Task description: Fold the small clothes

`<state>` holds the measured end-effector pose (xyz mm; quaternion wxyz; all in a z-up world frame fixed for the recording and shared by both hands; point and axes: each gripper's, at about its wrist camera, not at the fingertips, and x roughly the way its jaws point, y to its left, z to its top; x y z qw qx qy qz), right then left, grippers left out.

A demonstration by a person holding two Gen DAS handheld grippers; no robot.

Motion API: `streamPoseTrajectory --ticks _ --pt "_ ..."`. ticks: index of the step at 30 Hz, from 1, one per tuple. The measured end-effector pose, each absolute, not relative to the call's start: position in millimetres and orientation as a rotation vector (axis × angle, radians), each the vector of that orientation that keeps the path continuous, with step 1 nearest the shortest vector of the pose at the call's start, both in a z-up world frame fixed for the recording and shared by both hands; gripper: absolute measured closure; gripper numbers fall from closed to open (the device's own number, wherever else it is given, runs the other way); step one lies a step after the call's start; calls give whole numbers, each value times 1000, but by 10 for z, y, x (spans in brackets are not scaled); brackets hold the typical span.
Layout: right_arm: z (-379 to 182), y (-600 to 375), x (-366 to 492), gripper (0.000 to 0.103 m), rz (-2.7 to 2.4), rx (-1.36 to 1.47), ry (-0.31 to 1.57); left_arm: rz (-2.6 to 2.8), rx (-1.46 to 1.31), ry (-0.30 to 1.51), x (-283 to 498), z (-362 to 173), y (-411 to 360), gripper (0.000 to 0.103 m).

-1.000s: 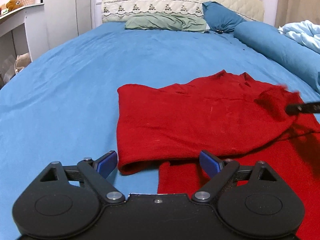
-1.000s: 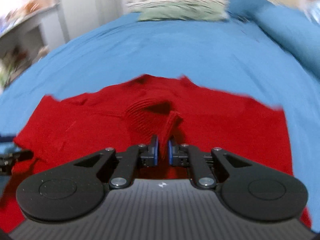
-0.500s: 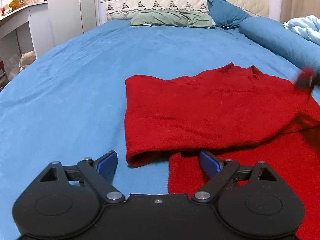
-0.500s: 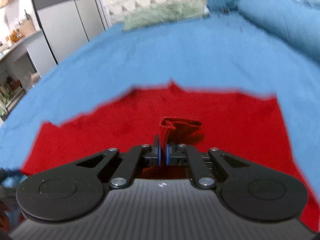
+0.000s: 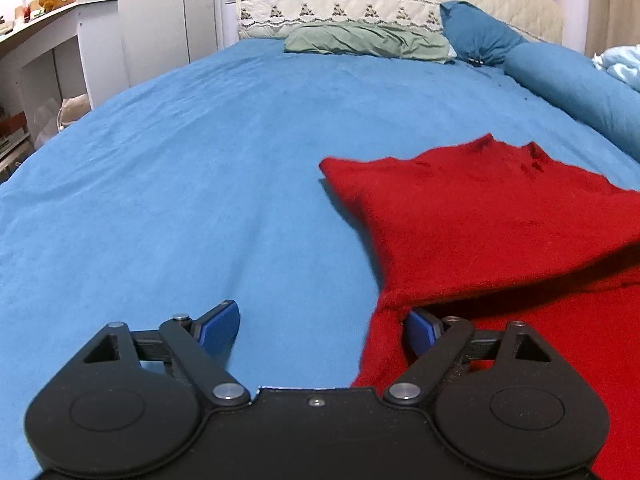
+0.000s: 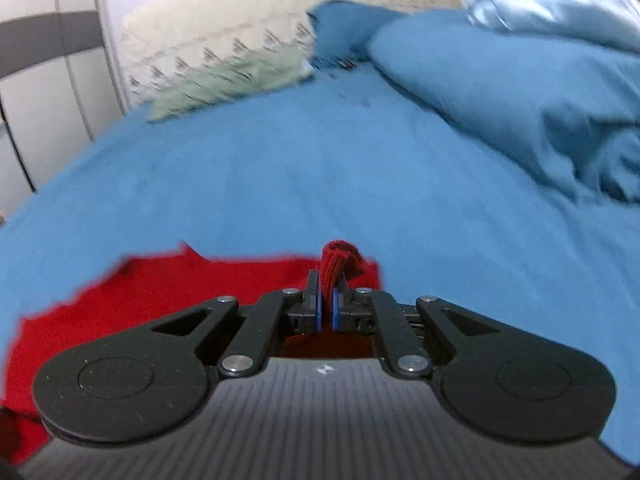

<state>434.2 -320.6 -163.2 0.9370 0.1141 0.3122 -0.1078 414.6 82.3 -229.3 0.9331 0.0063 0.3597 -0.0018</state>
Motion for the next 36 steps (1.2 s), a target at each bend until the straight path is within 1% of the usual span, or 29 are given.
streamPoseTrajectory --ticks 2,4,5,6,7,8,9,10,11,14,16,18,19,20,22,23,25,28,30,33,34,36 --pt "-1809 -3280 4274 81 -208 272 664 5 3 750 4148 -2285 842 15" --pt "-1888 -3288 4193 77 -205 268 670 17 -2 767 4139 -2249 839 15" --pt "-1891 -3286 4151 62 -217 245 675 16 8 761 4105 -2212 817 16" --pt "-1888 -3275 4115 29 -225 223 677 7 30 739 4047 -2155 773 16" --pt "-1857 -3253 4073 13 -231 199 661 -12 41 719 4002 -2103 726 16" --pt "-1782 -3201 3964 0 -226 169 597 -40 43 698 3966 -2034 673 14" --pt "-1736 -3154 3847 0 -216 142 528 -77 42 665 3940 -1949 600 12" --pt "-1702 -3097 3821 0 -202 117 490 -112 47 636 3943 -1882 524 7" --pt "-1695 -3048 3827 0 -173 106 489 -150 62 612 3972 -1828 436 4" --pt "-1782 -2890 4008 0 -81 75 556 -236 84 620 4233 -1795 148 4" --pt "-1903 -2821 4128 0 -56 58 598 -268 37 655 4460 -1889 62 4" --pt "-2049 -2791 4214 0 -70 60 641 -234 16 721 4646 -2046 49 7" --pt "-2130 -2819 4261 0 -91 77 664 -215 9 754 4696 -2119 67 10" --pt "-2216 -2893 4277 0 -117 112 686 -208 -9 784 4729 -2191 103 10" --pt "-2374 -3055 4260 0 -152 196 707 -211 0 756 4668 -2274 147 10" --pt "-2420 -3138 4222 0 -135 263 685 -210 28 751 4645 -2281 120 10" --pt "-2389 -3177 4180 0 -136 292 669 -205 56 749 4634 -2281 87 10" --pt "-2288 -3140 4129 0 -143 267 665 -198 22 760 4620 -2161 118 10" --pt "-2121 -3177 4007 0 -141 299 631 -191 15 729 4488 -1990 149 9" --pt "-1760 -3244 3764 0 -114 303 584 -172 38 664 4206 -1635 207 5" --pt "-1628 -3249 3713 0 -106 288 571 -165 37 647 4104 -1499 223 1" --pt "-1317 -3270 3508 0 -84 265 545 -162 19 627 3879 -1236 294 0"
